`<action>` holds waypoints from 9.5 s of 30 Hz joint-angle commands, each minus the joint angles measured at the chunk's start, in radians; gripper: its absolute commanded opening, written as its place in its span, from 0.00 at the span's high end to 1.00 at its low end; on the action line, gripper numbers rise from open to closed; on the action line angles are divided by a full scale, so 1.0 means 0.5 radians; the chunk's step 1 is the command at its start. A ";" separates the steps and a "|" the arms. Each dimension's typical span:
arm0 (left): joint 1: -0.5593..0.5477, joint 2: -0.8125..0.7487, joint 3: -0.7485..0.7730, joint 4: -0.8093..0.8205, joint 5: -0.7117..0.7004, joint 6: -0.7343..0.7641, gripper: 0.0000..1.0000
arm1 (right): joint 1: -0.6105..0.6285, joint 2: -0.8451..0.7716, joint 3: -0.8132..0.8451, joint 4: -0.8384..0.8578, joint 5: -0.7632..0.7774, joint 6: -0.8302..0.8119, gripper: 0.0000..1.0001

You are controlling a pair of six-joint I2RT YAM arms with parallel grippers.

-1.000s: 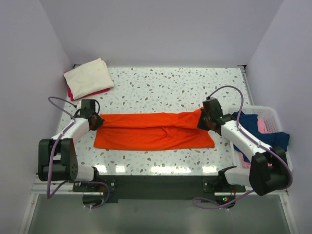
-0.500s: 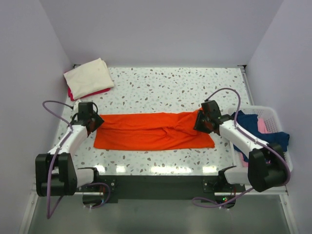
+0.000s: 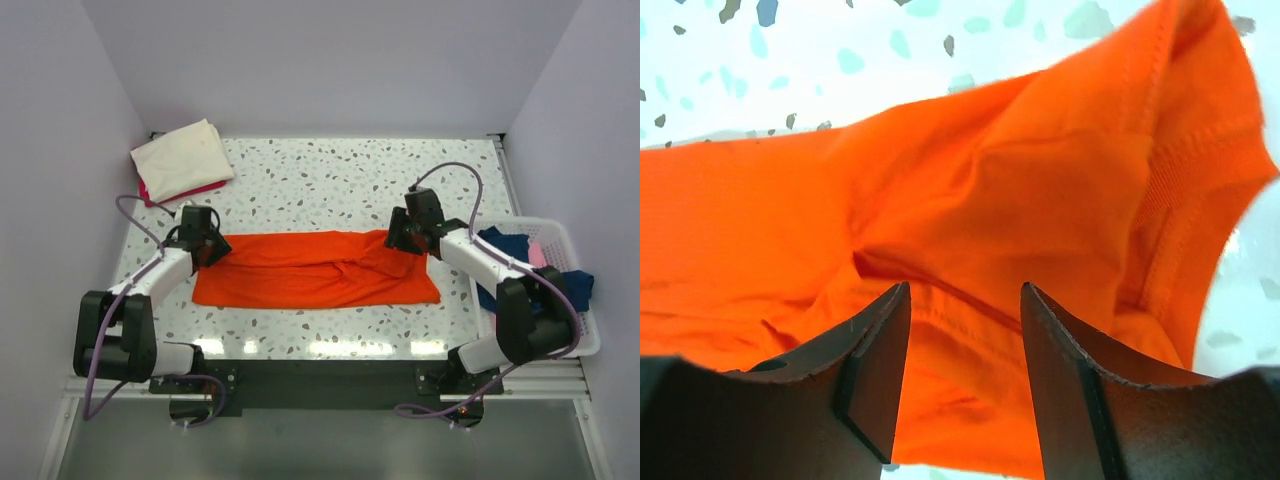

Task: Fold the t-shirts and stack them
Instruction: Fold the tshirt

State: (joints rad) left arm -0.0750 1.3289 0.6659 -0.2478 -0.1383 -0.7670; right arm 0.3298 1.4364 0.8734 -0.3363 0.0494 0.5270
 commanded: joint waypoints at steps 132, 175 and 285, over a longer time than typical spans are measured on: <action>-0.031 0.039 0.178 0.014 0.099 0.067 0.52 | 0.755 -0.249 -0.219 -0.085 0.275 0.333 0.67; 0.150 1.018 0.966 -0.155 -0.411 0.181 0.99 | 0.402 0.115 -0.425 0.154 0.150 0.216 0.62; -1.847 0.343 0.368 -0.246 -0.211 -0.255 0.62 | -0.138 1.742 2.797 -0.837 0.143 -0.465 0.30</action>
State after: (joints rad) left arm -1.0019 1.5642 0.7956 -0.2462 -0.2134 -0.9375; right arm 0.2714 2.4912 2.2475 -0.6655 0.0891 0.2707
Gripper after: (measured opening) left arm 0.377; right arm 0.702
